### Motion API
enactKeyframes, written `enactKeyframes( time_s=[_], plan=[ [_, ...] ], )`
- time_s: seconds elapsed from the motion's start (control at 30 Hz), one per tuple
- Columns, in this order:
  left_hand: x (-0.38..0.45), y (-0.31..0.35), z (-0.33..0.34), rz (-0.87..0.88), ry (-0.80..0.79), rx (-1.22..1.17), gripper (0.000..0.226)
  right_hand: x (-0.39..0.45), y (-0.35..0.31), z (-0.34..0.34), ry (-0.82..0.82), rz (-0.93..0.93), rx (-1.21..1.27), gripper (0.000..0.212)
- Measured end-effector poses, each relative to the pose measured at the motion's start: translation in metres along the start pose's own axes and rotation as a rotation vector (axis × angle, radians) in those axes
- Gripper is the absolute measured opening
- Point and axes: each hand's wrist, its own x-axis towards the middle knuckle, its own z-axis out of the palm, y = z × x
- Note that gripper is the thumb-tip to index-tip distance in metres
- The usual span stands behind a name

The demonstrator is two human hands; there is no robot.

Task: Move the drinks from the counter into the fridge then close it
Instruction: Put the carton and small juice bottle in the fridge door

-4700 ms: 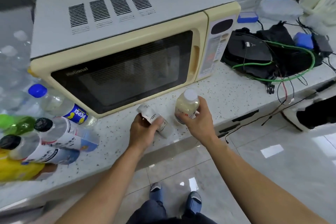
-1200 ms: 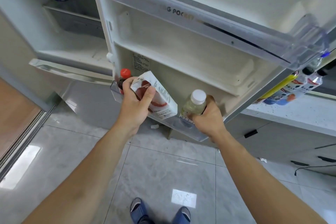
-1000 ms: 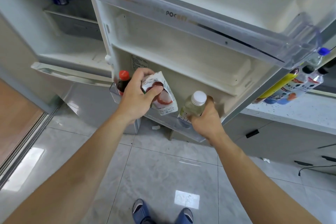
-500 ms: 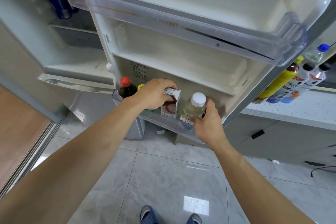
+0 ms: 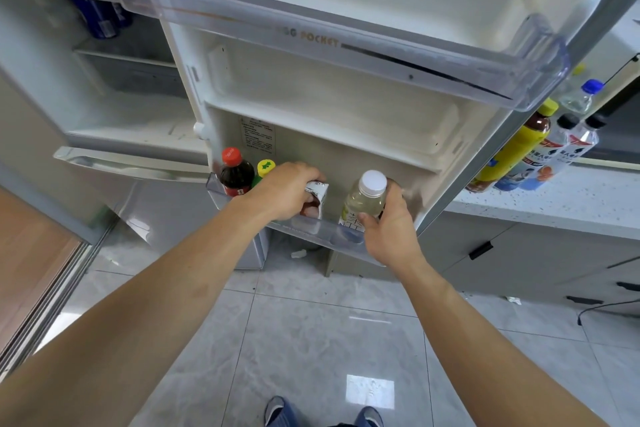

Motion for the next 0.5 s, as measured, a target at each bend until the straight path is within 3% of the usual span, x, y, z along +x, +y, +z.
enactKeyframes(
  time_s=[0.3,0.43,0.5],
  plan=[
    [-0.004,0.001,0.002,0.008,0.037,-0.019,0.035,0.006,-0.005,-0.008,-0.094,0.013,0.004,0.064],
    [-0.006,-0.002,0.006,0.04,0.028,-0.041,0.047,0.004,-0.003,-0.006,-0.079,0.011,0.013,0.063],
    [-0.012,-0.002,0.012,0.1,0.096,-0.083,0.052,0.002,-0.002,-0.003,-0.045,-0.018,0.014,0.063]
  ],
)
